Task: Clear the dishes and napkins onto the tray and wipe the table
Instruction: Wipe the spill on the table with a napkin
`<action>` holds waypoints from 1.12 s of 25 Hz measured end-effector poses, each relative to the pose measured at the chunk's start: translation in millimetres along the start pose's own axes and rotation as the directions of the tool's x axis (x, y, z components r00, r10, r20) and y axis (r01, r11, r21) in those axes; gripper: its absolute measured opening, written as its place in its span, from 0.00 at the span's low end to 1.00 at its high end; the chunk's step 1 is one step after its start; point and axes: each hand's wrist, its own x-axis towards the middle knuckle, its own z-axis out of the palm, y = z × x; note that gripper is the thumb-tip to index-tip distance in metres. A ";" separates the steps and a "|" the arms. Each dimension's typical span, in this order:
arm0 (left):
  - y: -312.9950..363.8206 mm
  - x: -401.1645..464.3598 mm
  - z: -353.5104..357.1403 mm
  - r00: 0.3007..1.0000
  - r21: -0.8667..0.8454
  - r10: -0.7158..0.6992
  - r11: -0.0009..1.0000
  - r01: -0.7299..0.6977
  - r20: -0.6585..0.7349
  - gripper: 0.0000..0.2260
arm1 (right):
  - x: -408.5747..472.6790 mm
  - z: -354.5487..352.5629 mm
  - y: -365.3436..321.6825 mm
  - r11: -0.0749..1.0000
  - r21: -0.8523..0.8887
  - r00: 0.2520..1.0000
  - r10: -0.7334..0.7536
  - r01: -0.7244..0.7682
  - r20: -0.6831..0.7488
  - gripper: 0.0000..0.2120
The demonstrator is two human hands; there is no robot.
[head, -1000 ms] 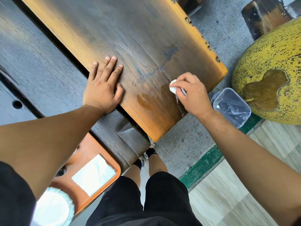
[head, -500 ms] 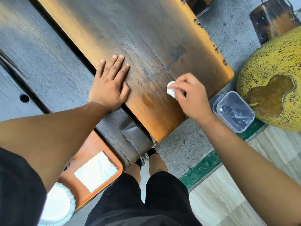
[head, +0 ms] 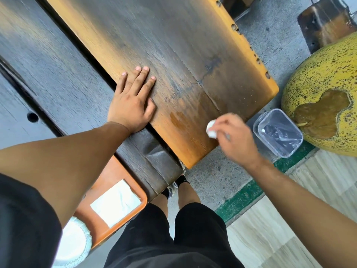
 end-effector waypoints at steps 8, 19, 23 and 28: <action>-1.2 0.2 2.3 1.000 -0.012 0.000 1.000 0.000 -0.016 0.28 | -40.3 21.2 -5.9 0.994 -0.038 0.990 0.103 -0.107 -0.096 0.09; -1.0 0.9 2.0 1.000 0.002 0.002 1.000 -0.002 -0.010 0.28 | -13.0 42.5 -19.6 0.985 -0.022 0.962 0.160 -0.169 -0.220 0.10; -1.4 0.1 2.6 1.000 0.007 -0.002 1.000 0.002 -0.014 0.28 | -58.9 51.0 -37.2 0.986 0.086 0.989 -0.147 0.145 0.021 0.10; -0.7 -0.2 2.4 1.000 0.010 0.003 1.000 -0.003 -0.019 0.28 | 45.1 28.7 -32.1 1.000 -0.003 0.981 0.026 -0.027 -0.193 0.09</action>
